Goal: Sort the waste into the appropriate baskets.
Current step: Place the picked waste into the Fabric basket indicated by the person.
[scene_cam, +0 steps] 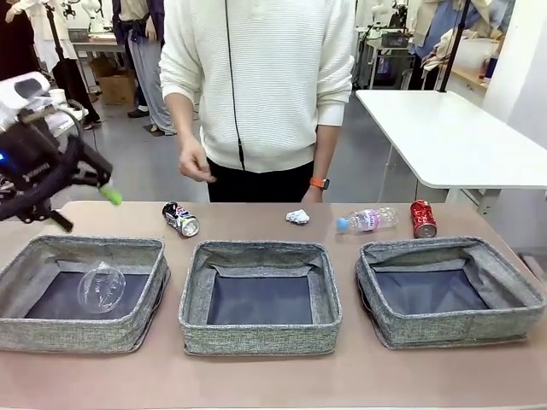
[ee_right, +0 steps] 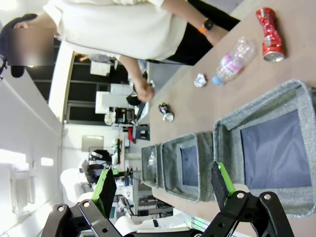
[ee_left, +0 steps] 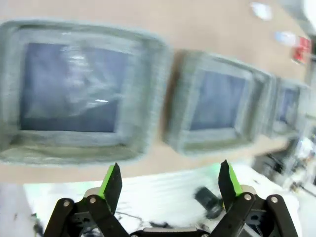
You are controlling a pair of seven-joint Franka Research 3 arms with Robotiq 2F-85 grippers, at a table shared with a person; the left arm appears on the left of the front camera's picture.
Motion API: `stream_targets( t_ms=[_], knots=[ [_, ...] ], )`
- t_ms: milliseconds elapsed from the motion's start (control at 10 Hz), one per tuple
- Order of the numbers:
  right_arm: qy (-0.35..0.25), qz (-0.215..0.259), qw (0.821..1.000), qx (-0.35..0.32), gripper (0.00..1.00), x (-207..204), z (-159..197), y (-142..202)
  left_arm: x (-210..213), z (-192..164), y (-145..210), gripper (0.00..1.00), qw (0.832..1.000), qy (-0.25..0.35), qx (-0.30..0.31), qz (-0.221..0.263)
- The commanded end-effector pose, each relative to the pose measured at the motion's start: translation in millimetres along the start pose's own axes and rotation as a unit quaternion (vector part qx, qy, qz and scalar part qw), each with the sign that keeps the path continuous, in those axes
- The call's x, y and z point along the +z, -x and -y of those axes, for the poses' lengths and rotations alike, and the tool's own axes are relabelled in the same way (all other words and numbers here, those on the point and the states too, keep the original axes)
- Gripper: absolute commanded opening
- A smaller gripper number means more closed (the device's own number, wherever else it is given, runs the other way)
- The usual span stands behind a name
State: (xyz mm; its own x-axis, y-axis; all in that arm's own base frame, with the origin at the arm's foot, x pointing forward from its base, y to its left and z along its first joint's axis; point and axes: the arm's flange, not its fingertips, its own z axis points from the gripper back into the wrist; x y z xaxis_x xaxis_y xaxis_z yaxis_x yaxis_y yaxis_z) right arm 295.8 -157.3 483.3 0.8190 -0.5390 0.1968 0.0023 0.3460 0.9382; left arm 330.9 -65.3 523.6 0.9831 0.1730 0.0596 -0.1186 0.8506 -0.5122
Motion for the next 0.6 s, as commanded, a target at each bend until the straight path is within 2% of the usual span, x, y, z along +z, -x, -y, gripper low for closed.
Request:
stream_targets(
  t_ms=[0, 100, 200, 400, 500],
  knots=[
    [-0.013, 0.007, 1.0, 0.012, 1.0, -2.1, -1.4, -3.3, 26.1, -8.7, -2.4, 1.0, 0.968, 0.236, -0.007, -0.091],
    [-0.013, 0.007, 1.0, 0.012, 1.0, -2.1, -1.4, -3.3, 39.3, -9.6, -6.1, 1.0, 0.939, 0.324, -0.003, -0.117],
    [-0.013, 0.007, 1.0, 0.012, 1.0, -2.1, -1.4, -3.3, 52.6, -15.1, -9.6, 1.0, 0.918, 0.376, 0.0, -0.126],
    [-0.013, 0.007, 1.0, 0.012, 1.0, -2.1, -1.4, -3.3, 68.8, -52.1, -10.5, 1.0, 0.91, 0.396, 0.037, -0.12],
    [-0.013, 0.007, 1.0, 0.012, 1.0, -2.1, -1.4, -3.3, 79.9, -78.9, -3.3, 1.0, 0.904, 0.413, 0.062, -0.09]
  ],
)
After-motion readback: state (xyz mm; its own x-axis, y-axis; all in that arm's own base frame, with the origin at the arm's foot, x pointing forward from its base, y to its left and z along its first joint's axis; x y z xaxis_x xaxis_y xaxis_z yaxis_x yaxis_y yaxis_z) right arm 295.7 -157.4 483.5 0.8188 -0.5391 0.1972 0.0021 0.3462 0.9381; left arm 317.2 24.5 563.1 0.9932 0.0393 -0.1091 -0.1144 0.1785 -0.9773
